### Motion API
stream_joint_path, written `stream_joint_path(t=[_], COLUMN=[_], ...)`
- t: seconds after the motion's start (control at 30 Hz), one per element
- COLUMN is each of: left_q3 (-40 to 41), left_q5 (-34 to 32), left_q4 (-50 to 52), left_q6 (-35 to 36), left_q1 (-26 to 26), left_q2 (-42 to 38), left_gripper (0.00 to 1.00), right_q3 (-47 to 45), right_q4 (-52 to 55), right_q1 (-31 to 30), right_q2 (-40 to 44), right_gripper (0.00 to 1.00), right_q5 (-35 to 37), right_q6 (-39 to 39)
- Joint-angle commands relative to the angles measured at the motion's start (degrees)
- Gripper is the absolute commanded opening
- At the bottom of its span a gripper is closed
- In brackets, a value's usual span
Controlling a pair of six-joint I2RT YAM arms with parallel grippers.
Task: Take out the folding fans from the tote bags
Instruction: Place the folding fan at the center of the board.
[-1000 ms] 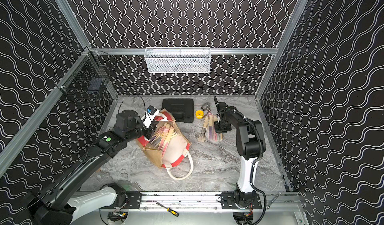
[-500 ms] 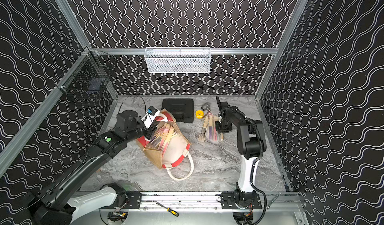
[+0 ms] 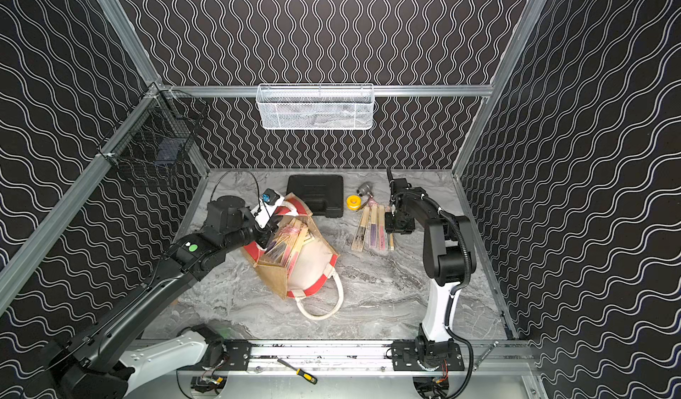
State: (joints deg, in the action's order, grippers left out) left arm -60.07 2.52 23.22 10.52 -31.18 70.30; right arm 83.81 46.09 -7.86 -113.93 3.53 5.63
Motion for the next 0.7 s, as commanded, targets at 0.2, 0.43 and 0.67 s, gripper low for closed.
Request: stream_joint_path(t=[0.2,0.43,0.67], left_q3=[0.1,0.3,0.4], left_q5=[-0.4,-0.6,-0.9], left_q4=[-1.2,-1.3,-1.3], left_q6=[0.4,0.4,0.6], left_q1=[-0.2,-0.5,-0.6], left_q2=[-0.2,-0.3,-0.3], left_gripper=[0.00,0.00,0.00], right_q3=[-0.8,-1.3,-1.5], right_q4=[-0.7,-1.1,-1.4], right_q1=[0.5,0.7,0.7], right_q2=[0.6,1.9,2.6], right_gripper=[0.49,0.51,0.52], right_q5=[1.2,2.1,1.9], right_q6=[1.9,2.3,2.7])
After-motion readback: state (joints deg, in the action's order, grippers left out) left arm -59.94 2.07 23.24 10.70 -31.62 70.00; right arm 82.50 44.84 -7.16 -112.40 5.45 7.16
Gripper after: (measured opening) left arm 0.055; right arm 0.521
